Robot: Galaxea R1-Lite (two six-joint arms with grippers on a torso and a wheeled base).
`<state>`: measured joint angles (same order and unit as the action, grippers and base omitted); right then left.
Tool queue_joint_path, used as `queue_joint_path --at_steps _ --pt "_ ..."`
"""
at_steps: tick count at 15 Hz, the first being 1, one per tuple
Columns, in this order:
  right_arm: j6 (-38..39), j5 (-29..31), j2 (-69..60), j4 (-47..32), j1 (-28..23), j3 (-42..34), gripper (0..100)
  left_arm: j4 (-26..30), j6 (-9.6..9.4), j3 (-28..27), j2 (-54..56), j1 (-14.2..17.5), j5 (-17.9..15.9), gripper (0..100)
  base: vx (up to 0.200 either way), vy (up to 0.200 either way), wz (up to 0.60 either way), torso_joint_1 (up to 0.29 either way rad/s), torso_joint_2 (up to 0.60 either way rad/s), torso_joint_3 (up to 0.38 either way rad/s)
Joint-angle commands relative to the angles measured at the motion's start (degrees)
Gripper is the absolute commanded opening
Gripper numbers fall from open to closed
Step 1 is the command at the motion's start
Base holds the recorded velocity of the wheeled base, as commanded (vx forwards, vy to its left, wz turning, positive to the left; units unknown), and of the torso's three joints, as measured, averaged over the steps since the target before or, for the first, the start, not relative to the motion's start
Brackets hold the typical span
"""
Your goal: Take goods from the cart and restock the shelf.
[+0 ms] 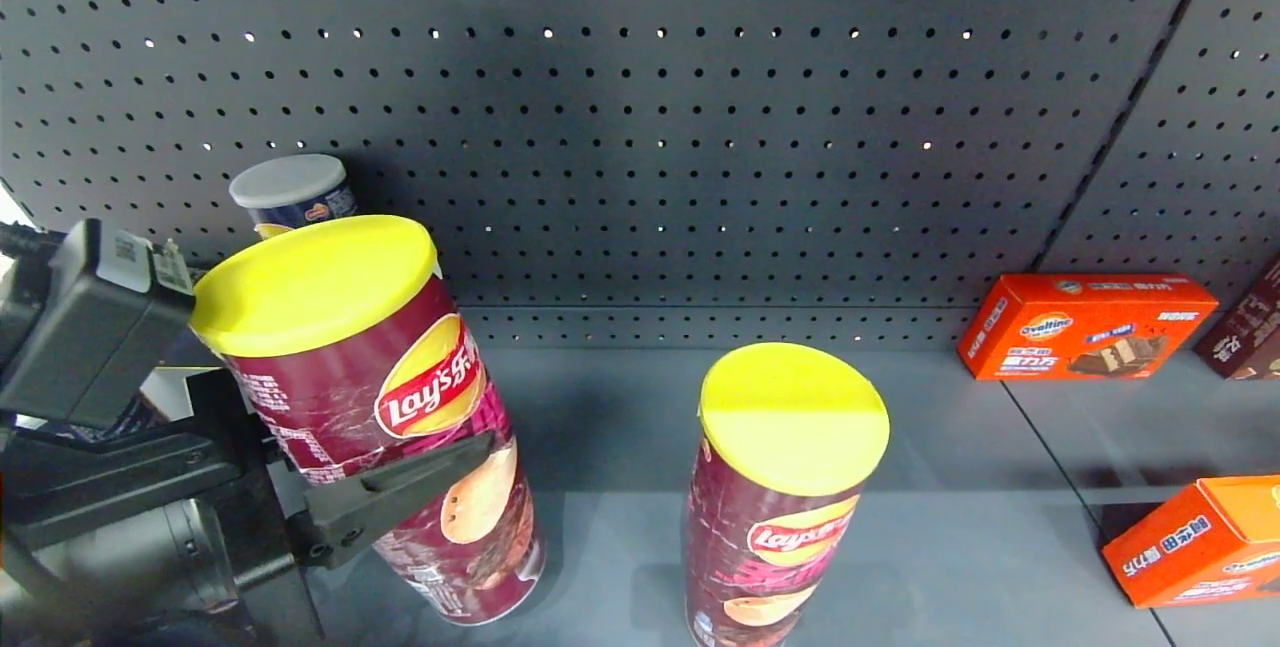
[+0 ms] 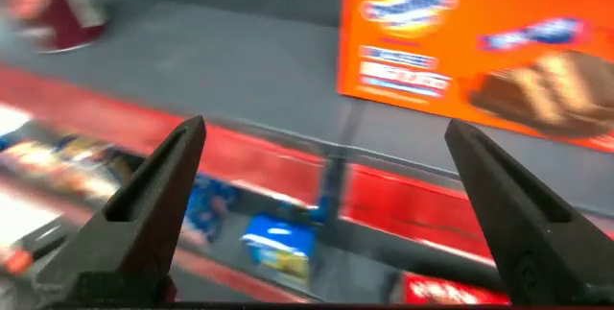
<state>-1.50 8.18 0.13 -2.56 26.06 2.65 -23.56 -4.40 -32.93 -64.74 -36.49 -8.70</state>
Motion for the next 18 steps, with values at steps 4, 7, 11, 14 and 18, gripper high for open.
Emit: queue_joint_path --at_steps 4,7,11,14,18 --pt "0.18 -0.53 -0.13 0.19 -7.69 -0.1 100 0.01 0.09 0.5 0.23 0.1 0.0 0 0.0 0.0 0.0 0.0 0.0 0.0" --pt "-0.61 -0.45 -0.13 0.98 -7.69 -0.45 100 0.01 0.09 1.2 1.11 0.1 0.0 0 0.0 0.0 0.0 0.0 0.0 0.0" --pt "-2.19 -7.56 -0.13 5.11 -7.69 -2.65 100 0.01 0.09 1.2 1.38 0.28 0.0 0 0.0 0.0 0.0 0.0 0.0 0.0" --pt "-1.23 -6.77 -0.13 3.18 -7.69 -2.65 100 0.01 0.01 1.2 1.29 0.28 0.0 0 0.0 0.0 0.0 0.0 0.0 0.0" --pt "0.88 -6.33 -0.13 2.38 -7.69 -2.65 100 -0.08 -0.17 1.99 1.38 0.01 0.0 0 0.0 0.0 0.0 0.0 0.0 0.0"
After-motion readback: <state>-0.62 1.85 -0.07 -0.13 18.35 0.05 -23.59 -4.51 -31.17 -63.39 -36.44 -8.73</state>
